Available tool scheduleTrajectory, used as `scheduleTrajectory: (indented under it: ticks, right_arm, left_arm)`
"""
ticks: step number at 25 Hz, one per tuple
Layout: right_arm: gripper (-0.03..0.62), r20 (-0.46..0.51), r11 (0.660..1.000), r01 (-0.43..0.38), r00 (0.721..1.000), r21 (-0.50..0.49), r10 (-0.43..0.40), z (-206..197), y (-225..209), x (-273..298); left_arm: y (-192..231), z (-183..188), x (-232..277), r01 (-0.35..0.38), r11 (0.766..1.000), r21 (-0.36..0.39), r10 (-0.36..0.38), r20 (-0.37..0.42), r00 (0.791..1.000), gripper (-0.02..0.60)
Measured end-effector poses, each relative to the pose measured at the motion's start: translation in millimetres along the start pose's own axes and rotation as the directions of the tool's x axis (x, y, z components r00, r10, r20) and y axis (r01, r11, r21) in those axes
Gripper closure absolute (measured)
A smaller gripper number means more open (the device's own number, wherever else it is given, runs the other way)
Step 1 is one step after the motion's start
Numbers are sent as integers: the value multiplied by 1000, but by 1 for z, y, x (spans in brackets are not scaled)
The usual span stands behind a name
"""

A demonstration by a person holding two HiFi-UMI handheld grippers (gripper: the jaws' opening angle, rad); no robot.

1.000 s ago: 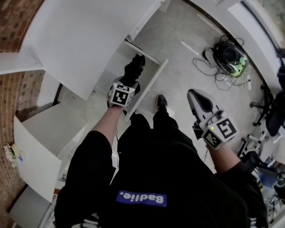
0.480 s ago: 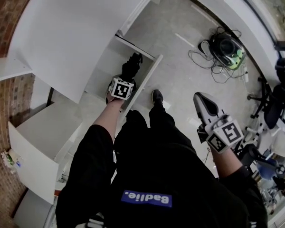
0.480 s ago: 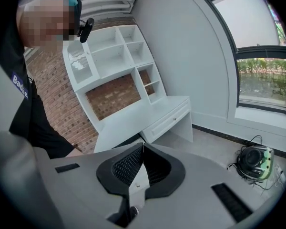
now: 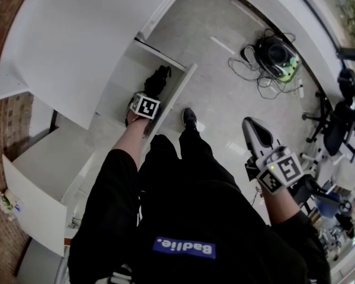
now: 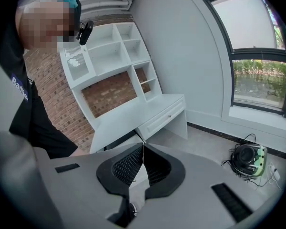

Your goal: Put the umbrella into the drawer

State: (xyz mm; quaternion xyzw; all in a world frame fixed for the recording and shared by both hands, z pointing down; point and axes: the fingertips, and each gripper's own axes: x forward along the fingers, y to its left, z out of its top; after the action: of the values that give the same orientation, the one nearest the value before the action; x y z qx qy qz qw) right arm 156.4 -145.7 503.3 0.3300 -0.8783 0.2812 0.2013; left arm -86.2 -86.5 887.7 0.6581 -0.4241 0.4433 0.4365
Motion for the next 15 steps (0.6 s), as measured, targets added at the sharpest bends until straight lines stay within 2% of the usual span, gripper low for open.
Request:
scheduleTrajectory:
  ticks: [6,10,15]
  right_arm:
    - [563,5,1000,7,1000,-3,-7,0,0,-3]
    - [563,41,999,-33,999,0,33,7,14,2]
    - [563,25,998,-55,998,-40,56,10,27,7]
  left_arm:
    - [-1,-1,9,-5,1000,14,6,-35,999,331]
    - [-3,-3,7,3,1000,7,-3,-60,998,306]
    - [3,7,-21,-20,1000,20,21,-23,1000,276]
